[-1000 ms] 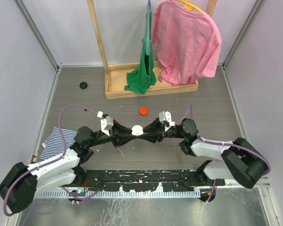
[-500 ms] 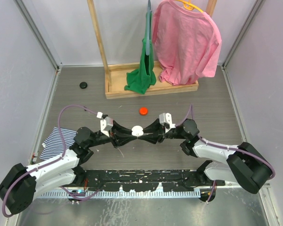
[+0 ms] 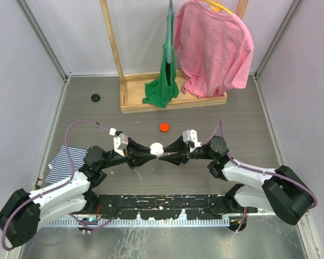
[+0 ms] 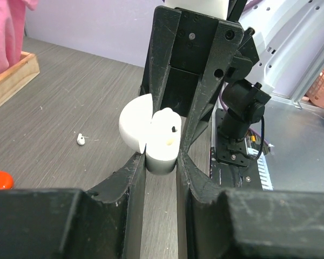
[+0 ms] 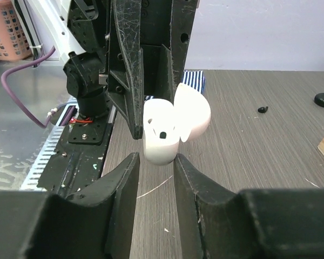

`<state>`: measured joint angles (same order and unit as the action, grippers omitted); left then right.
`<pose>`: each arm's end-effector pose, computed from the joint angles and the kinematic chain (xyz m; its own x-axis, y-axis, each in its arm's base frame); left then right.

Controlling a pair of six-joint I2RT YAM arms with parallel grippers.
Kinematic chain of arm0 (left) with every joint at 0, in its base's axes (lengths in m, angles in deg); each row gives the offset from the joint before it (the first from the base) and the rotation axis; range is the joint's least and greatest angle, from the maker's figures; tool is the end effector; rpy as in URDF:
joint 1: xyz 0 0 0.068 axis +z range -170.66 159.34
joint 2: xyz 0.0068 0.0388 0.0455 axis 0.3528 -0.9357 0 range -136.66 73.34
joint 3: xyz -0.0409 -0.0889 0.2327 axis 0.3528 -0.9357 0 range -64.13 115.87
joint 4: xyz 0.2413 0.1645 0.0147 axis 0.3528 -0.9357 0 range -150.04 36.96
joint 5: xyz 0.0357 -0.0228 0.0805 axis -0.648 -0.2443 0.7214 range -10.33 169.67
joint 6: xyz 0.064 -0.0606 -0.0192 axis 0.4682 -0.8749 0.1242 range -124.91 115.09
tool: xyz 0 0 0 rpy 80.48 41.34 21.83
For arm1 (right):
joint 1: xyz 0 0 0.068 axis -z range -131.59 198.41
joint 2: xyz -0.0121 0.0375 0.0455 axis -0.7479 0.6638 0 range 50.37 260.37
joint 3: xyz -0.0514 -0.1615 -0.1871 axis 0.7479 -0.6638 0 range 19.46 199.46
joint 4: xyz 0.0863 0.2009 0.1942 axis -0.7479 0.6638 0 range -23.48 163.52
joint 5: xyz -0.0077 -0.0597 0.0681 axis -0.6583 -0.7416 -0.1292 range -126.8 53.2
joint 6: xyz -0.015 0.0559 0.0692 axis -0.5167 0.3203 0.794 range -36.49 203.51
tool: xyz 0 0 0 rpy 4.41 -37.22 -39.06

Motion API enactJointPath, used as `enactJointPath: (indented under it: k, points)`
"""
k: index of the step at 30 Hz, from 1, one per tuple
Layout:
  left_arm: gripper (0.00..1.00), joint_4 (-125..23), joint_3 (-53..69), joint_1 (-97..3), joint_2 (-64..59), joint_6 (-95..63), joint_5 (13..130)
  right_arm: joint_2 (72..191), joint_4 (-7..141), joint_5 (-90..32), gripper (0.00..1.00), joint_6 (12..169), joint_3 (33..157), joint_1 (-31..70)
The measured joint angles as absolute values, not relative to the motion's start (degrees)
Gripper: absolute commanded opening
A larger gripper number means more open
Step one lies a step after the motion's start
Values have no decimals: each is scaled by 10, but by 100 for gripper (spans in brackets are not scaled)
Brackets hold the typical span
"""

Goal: Insert the wireless bluetooth earbuds into the charging case
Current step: Adjust the charging case.

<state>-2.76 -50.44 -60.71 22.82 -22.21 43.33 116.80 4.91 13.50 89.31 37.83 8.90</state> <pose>0.1676 -0.2032 0.2147 -0.1155 -0.2160 -0.9695 0.9690 0.1901 -0.1578 0.1727 0.2230 0.1990 0.0804 0.1500 -0.9854 -0.9967 0.0018 -0.0810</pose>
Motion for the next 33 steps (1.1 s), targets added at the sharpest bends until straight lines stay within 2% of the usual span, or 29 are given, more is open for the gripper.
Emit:
enactJointPath:
  k: [7, 13, 19, 26, 33]
  points:
    - [7, -32, -504, -607, 221, -221, 429, 1174, 48, 137, 37, 900, 378, 93]
    - [6, -48, -504, -607, 225, -217, 428, 1175, 48, 135, 42, 906, 378, 101]
    - [6, -79, -504, -607, 254, -193, 439, 1142, 124, 94, 47, 883, 378, 105]
    - [4, -114, -505, -607, 292, -158, 450, 1083, 318, -39, 50, 845, 413, 108]
    - [0, -137, -513, -607, 315, -142, 474, 1125, 498, -223, 53, 836, 494, 122]
